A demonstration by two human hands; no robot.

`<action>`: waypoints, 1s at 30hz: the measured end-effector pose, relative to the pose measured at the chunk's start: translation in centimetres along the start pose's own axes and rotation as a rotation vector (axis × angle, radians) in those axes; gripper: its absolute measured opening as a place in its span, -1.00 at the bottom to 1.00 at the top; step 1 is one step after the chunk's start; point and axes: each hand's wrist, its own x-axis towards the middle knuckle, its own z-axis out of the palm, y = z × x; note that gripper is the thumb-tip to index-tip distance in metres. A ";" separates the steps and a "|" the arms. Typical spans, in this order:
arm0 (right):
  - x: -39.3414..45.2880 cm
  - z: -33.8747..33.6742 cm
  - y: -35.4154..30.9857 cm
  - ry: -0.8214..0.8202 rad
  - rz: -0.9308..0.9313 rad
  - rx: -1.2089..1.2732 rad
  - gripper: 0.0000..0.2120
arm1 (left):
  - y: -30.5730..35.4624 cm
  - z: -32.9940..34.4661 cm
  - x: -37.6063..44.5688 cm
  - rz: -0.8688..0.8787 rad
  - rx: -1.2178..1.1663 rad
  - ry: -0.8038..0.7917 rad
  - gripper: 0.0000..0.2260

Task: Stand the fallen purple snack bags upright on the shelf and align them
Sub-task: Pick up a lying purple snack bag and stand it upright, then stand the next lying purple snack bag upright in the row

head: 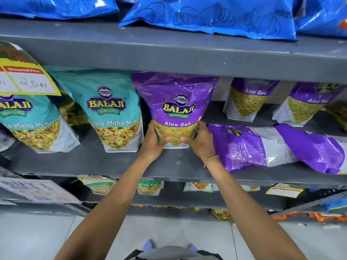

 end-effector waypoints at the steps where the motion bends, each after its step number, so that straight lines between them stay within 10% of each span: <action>1: -0.1 -0.2 -0.2 -0.021 0.002 0.000 -0.32 | 0.3 0.0 -0.3 -0.013 -0.018 0.003 -0.31; 8: 0.6 -5.9 -0.3 -0.026 -0.010 -0.237 -0.71 | 4.4 5.5 -6.6 -0.176 -0.076 0.249 -0.84; 12: 0.2 -13.0 1.4 0.133 0.144 0.006 -0.78 | 9.2 10.2 -5.2 -0.115 -0.036 -0.084 -0.87; 21: 5.1 -23.7 5.2 -0.208 -0.008 -0.624 -0.73 | 15.7 21.0 -9.0 -0.645 -0.411 -0.801 -0.59; 30: 11.0 -23.9 6.5 -0.811 0.040 -1.187 -0.70 | 15.3 30.0 -8.5 -0.880 -0.972 -0.194 -0.51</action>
